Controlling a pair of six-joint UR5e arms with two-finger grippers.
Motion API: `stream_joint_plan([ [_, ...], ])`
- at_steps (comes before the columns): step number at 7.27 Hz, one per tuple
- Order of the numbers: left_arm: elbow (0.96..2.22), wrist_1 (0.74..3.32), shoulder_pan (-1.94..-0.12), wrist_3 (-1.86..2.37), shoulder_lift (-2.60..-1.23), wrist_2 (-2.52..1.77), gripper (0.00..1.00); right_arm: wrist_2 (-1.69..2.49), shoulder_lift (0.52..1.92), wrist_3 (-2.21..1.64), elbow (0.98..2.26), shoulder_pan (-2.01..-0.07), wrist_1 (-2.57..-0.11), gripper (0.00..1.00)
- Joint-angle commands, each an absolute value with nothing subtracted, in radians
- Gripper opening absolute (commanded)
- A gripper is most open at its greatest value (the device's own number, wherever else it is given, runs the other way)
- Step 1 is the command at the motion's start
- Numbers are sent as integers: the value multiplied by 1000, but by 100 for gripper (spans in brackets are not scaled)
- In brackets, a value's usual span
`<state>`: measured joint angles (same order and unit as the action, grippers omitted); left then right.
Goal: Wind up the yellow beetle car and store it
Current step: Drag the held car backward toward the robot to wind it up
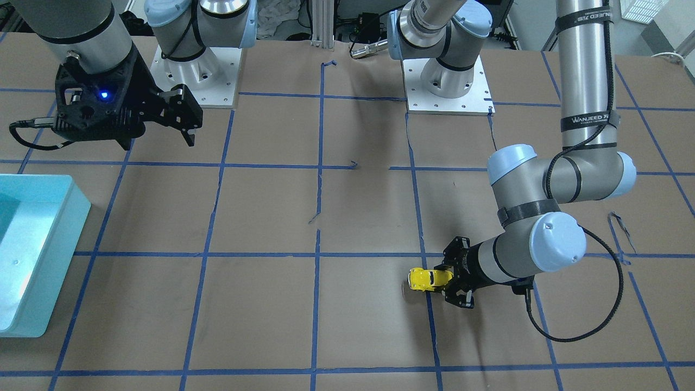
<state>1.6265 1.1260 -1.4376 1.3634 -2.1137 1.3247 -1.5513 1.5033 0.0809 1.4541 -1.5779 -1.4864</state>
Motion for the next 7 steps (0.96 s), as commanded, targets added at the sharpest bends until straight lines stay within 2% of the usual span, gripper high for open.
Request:
stream_joint_plan([
  [1,1628,1124,-1436,1361,-2117,1325,0,-1549,1500,81,1454,-1578,-1489,100],
  [7,1637,1120,-1401,1336,-2121,1330,0,-1551,1506,81,1454,-1575,-1491,100],
])
